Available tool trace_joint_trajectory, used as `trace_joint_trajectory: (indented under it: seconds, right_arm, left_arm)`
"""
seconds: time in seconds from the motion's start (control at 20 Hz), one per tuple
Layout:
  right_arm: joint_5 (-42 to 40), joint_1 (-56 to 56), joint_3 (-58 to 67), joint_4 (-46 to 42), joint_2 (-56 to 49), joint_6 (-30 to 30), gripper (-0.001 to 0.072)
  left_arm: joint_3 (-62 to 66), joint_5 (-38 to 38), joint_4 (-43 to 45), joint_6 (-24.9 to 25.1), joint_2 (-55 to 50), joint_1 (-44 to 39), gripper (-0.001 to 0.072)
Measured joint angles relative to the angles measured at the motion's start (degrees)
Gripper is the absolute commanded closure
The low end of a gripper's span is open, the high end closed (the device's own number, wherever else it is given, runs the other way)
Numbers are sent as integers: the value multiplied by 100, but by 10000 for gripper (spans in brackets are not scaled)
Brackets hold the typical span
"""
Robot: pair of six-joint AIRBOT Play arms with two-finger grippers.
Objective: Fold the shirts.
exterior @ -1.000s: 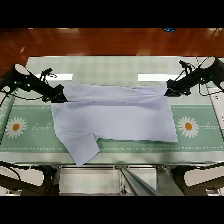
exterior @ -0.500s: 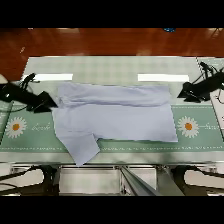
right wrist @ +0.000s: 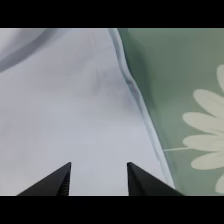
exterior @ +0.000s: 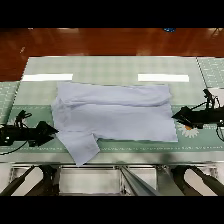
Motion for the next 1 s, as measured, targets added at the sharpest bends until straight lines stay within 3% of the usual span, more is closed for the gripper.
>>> trace_joint_trajectory:
  seconds: [0.2, 0.25, 0.35, 0.65, 1.0]
  right_arm:
    - [-72, -31, -201, 289, 122, -107, 306]
    - [-74, -68, -214, 334, 138, -120, 306]
    - [-24, -352, -195, 396, 155, -140, 306]
    - [400, -1851, -750, 70, 166, -103, 305]
    - [463, -1926, -1119, -385, 168, 76, 305]
  left_arm:
    - [-153, -98, -107, -63, -334, -629, 201]
    - [-168, -114, -118, -66, -459, -824, 250]
    - [-195, 13, -127, 0, -645, -1161, 695]
    - [-203, 212, -446, 463, -804, -1591, 691]
    - [-205, 249, -564, 605, -824, -1659, 691]
